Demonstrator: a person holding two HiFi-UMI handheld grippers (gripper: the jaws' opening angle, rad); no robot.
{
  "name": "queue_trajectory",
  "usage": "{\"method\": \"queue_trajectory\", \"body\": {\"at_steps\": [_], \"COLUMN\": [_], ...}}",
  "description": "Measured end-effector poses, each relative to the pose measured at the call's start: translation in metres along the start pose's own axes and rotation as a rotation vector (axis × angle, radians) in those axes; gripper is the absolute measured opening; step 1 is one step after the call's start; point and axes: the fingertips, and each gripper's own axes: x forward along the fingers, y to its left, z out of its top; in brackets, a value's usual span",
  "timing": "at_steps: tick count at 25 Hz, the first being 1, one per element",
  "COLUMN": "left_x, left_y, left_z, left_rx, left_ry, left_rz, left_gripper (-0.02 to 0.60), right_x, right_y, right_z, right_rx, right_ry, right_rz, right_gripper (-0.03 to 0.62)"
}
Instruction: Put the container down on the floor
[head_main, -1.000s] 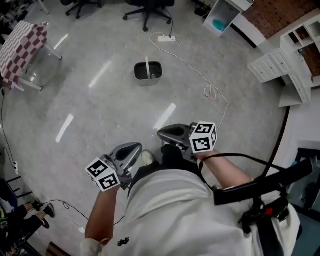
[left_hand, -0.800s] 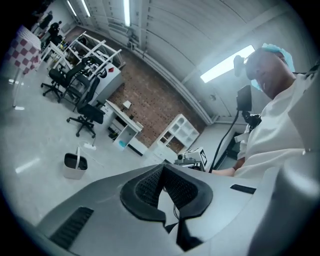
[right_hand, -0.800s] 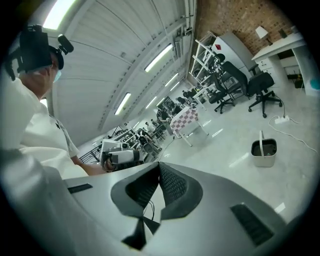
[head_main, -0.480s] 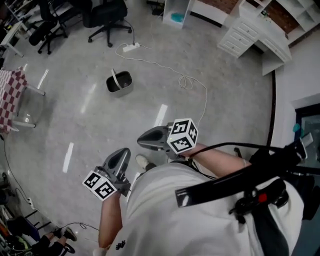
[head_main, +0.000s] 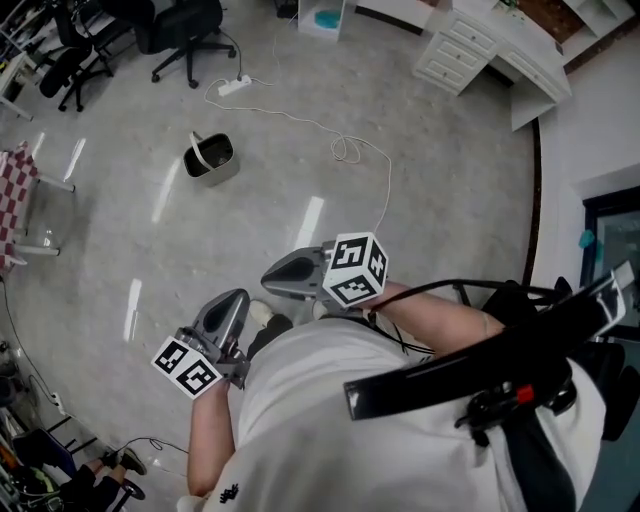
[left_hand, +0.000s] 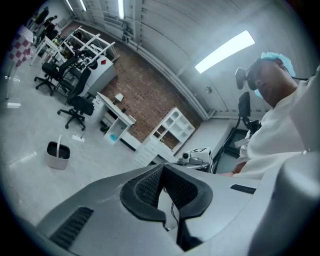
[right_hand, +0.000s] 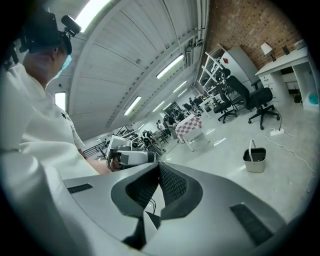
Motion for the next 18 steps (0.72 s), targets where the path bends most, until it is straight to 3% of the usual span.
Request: {"method": "queue_trajectory", "body": {"at_steps": [9, 18], "left_x": [0.025, 0.034], "left_y": [-0.042, -0.048], "left_z": [-0.039, -0.049], "left_rx": [-0.014, -0.016], "left_ry": [0.013, 0.039], "left_rz": [0.012, -0.007], "left_gripper": [0.009, 0.01], "right_x": [-0.056, -0.073], "right_y": [0.023, 0.02], "right_z": [-0.029, -0.044], "right_rx": [-0.035, -0.033], "right_ry": [0.001, -0.017], "right_rz": [-0.007, -0.04], "right_gripper": [0.016, 0.015]}}
